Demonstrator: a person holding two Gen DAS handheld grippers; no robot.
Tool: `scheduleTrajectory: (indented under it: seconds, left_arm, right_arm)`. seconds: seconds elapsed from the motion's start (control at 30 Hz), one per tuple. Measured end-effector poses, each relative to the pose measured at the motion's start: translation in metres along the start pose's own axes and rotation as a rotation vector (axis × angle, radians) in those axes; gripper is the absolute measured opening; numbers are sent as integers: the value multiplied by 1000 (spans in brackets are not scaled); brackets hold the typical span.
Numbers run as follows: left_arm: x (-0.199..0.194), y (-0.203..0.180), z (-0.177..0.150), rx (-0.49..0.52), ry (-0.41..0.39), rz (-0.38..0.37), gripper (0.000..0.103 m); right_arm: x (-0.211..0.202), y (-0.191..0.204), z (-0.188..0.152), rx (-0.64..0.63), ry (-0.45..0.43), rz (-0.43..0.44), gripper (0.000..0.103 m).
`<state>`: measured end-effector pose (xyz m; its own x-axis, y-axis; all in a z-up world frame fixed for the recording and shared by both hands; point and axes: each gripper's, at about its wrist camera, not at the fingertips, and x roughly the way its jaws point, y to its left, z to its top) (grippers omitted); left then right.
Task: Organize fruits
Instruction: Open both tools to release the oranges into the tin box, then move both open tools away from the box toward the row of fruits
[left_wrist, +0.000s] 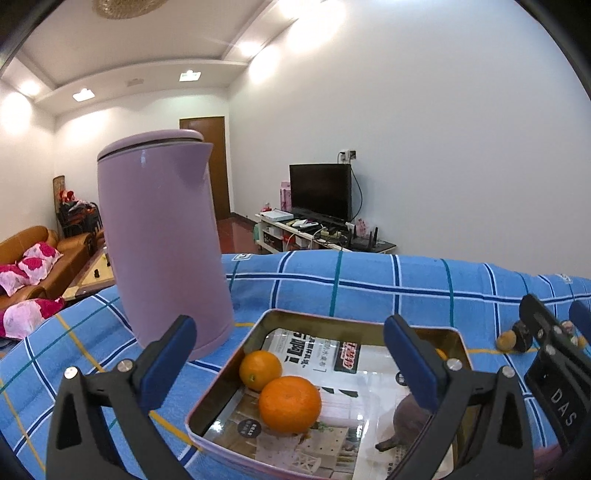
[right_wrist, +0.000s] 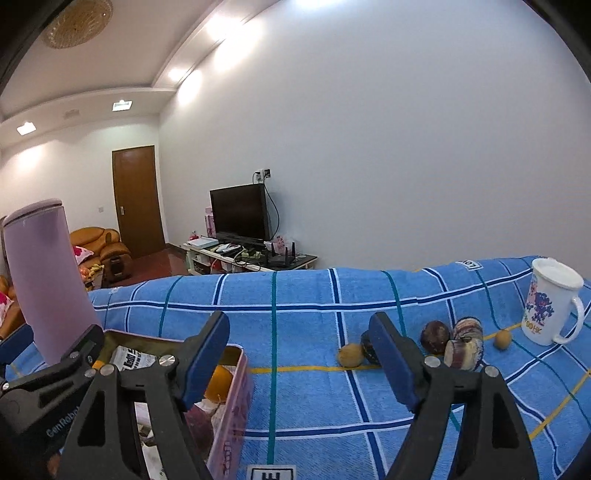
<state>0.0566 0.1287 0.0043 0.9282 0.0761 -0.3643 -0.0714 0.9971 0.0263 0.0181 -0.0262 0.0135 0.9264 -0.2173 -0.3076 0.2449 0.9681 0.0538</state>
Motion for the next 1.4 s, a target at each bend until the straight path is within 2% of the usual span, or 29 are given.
scheduleTrajectory:
  seconds: [0.13, 0.3, 0.53, 0.83, 1.03, 1.33, 1.4]
  left_arm:
    - [0, -7, -4, 11, 20, -21, 103]
    - [-4, -8, -4, 14, 5, -20, 103]
    - [-2, -4, -6, -15, 30, -38, 103]
    - [-10, -7, -9, -28, 10, -29, 103]
    - [-25, -25, -13, 6, -5, -44, 103]
    - [-41, -59, -20, 84, 22, -114, 103]
    - [-44, -72, -22, 112, 38, -150, 103]
  right_arm:
    - [-4, -1, -2, -10, 0, -9, 79]
    - [-8, -3, -3, -30, 12, -8, 79]
    - [-17, -19, -5, -81, 16, -4, 79]
    - [-24, -70, -7, -55, 51, -55, 79]
    - [-27, -109, -7, -18, 84, -97, 79]
    - [-33, -170, -10, 20, 158, -136, 79]
    - [-32, -185, -11, 32, 181, -149, 79]
